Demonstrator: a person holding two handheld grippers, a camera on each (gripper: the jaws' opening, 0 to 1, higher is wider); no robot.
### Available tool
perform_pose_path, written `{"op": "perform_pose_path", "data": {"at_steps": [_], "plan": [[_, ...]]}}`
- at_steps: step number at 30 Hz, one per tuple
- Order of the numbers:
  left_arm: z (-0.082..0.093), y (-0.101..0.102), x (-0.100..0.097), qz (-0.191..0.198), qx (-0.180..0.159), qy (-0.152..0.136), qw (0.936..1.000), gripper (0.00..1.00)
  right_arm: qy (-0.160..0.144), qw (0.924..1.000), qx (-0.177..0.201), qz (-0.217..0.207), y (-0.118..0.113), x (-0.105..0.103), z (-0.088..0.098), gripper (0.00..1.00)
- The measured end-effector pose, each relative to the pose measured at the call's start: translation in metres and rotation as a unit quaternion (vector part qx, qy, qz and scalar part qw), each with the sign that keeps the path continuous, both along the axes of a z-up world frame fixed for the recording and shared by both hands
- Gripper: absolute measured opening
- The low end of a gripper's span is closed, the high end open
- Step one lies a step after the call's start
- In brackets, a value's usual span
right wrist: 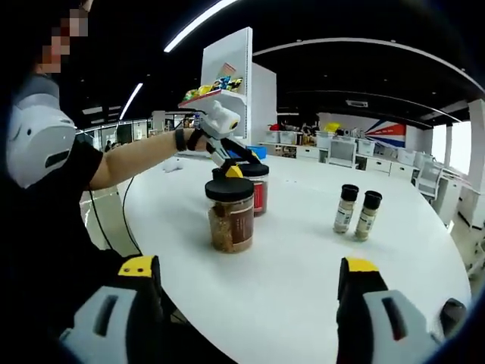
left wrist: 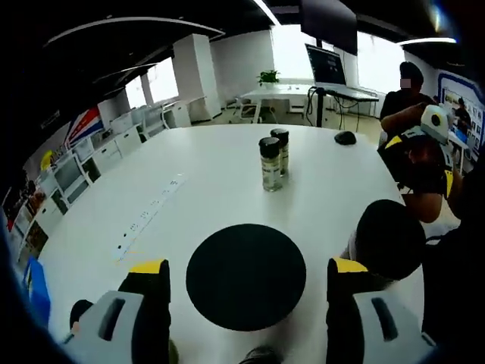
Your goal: Pick up the mixed condiments and ingredients on the table and sort them into separate groups
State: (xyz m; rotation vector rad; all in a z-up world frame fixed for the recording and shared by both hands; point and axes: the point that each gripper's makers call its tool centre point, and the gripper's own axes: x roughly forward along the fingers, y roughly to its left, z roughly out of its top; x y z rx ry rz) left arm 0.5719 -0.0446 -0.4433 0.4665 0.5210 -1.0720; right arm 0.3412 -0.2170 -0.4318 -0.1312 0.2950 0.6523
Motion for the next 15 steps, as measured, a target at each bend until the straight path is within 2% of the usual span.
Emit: {"op": "perform_pose_path", "data": {"at_steps": [4,5,6,15], "plan": [[-0.0091,-0.0007,-0.0004,0.002,0.009,0.008,0.9999,0.70,0.003,1.0000,-0.001,-0.002,-0.0021,-0.0013,-0.0028,0.94],[-0.0118,0.0014,0.0007,0.005,0.020,0.005,0.9998,0.66,0.004,1.0000,0.000,-0.003,-0.0028,-0.0013,-0.0031,0.94],[-0.0122,0.0014,0.0015,0.004,0.023,-0.005,0.9997,0.66,0.004,1.0000,0.001,-0.005,-0.0037,-0.0011,-0.0034,0.94],[-0.0113,0.0032,-0.0006,0.004,0.020,-0.005,0.9998,0.64,0.005,1.0000,0.006,-0.001,-0.0002,-0.0002,-0.0068,0.93]]}}
